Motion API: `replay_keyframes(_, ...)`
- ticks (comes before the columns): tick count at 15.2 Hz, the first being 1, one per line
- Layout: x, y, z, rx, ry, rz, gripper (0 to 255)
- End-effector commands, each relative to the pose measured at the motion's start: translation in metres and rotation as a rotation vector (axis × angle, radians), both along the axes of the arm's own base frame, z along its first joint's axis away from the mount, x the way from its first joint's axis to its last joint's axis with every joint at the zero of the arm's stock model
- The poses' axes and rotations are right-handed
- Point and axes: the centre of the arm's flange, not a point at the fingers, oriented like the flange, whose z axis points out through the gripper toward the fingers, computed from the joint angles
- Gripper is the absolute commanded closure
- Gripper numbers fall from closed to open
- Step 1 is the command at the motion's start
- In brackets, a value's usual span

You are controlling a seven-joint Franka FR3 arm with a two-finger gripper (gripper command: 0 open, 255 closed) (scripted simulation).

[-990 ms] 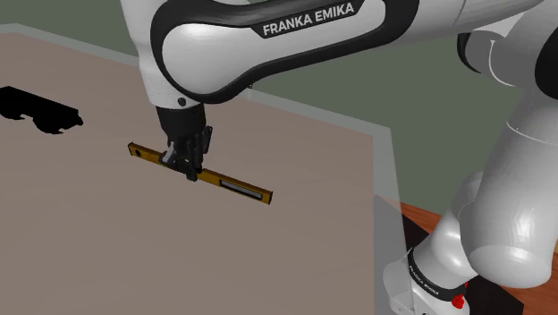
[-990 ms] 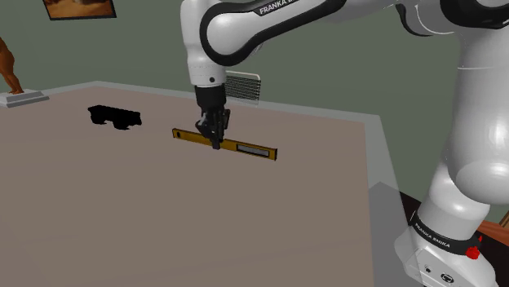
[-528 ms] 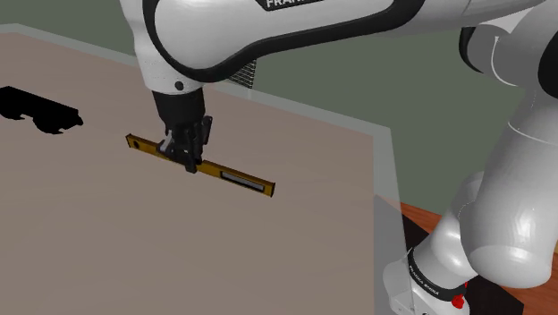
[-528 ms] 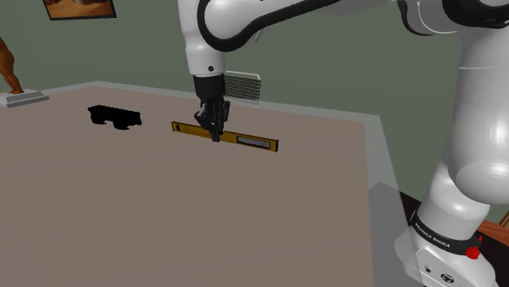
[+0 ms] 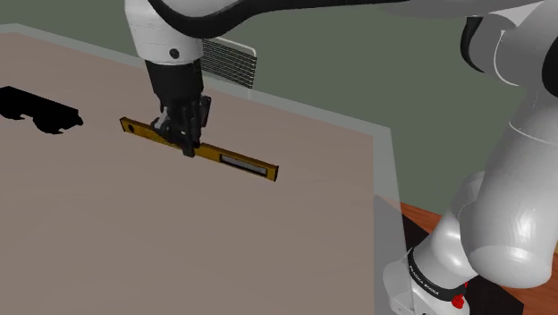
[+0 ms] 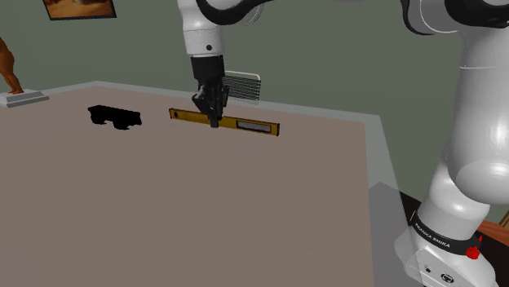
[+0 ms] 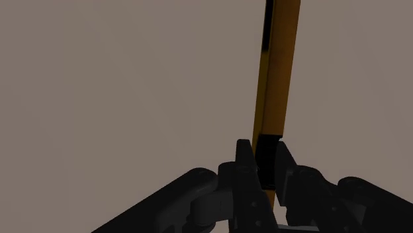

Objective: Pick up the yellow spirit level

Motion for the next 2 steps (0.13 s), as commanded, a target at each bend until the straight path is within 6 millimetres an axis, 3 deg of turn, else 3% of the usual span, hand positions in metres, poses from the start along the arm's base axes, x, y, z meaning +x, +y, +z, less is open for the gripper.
replay_keyframes(1,0.0001,0.0002,0.0063,0.000,0.000,0.000,255)
replay_keyframes(2,0.0001,0.0003,0.0063,0.000,0.000,0.000,255)
